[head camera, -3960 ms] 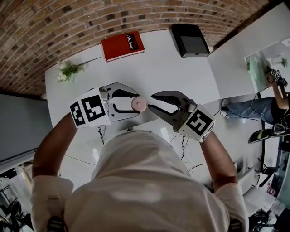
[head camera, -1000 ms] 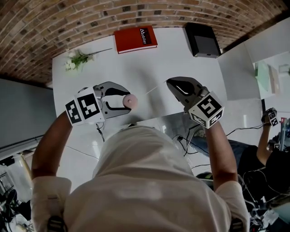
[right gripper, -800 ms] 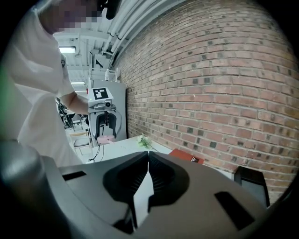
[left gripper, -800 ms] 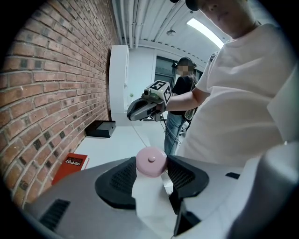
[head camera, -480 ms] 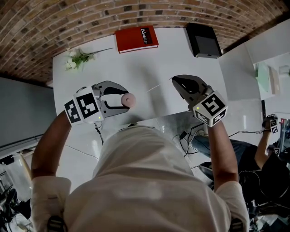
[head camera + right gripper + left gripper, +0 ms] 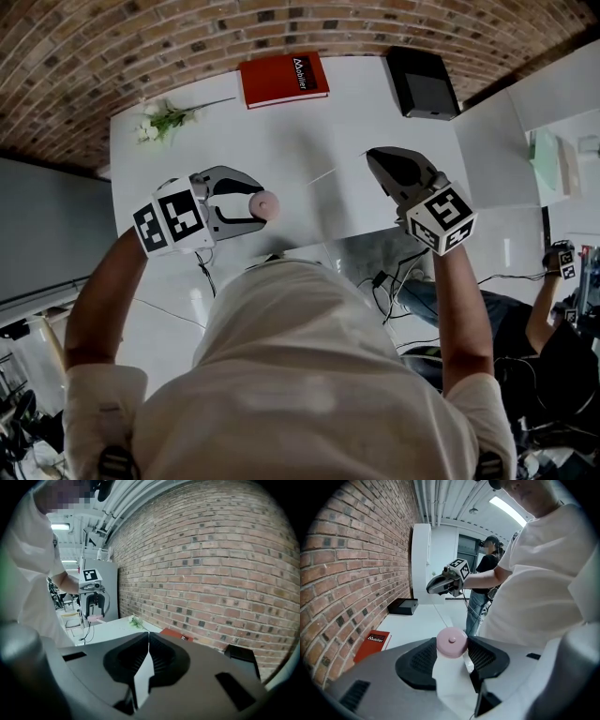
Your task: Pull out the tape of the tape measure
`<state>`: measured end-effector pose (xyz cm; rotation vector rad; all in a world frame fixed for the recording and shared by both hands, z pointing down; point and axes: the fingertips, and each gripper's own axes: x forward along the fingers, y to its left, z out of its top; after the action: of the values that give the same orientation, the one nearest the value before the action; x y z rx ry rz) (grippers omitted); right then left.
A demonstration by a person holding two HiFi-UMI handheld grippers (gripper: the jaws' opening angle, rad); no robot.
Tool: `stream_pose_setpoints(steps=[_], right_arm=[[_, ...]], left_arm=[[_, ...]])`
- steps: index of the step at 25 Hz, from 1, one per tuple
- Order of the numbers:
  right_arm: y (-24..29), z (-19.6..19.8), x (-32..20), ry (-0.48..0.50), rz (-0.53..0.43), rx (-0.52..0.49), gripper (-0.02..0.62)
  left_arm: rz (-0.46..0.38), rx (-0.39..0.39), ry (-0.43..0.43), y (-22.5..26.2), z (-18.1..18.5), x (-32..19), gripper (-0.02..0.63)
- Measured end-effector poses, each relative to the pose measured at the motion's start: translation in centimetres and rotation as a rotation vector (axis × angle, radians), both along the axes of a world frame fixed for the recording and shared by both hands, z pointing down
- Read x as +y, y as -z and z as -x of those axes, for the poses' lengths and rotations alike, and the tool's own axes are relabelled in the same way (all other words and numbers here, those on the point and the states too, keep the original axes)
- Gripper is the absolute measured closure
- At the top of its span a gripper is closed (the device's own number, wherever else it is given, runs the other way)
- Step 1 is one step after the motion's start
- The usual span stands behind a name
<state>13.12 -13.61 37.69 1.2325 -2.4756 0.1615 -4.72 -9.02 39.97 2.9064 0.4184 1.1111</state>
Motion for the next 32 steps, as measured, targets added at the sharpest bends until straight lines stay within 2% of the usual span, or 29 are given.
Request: stream_pose_setpoints(steps=[15, 26, 32], right_arm=[[-0.4, -3.1, -0.2, -0.070, 0.011, 0.002, 0.586], [-0.5, -4.1, -0.1, -0.085, 0.009, 0.003, 0.586], [-0.6, -6.2, -0.3, -0.144, 0.012, 0.001, 0.586]], left_arm=[[-0.011, -0.016, 0.004, -0.4, 0.5, -0.6, 0.402], [-0.008, -0.012, -0.001, -0.3, 0.2, -0.6, 0.402], [-0.007, -0.032, -0.005, -0.5, 0.4, -0.4, 0.402]])
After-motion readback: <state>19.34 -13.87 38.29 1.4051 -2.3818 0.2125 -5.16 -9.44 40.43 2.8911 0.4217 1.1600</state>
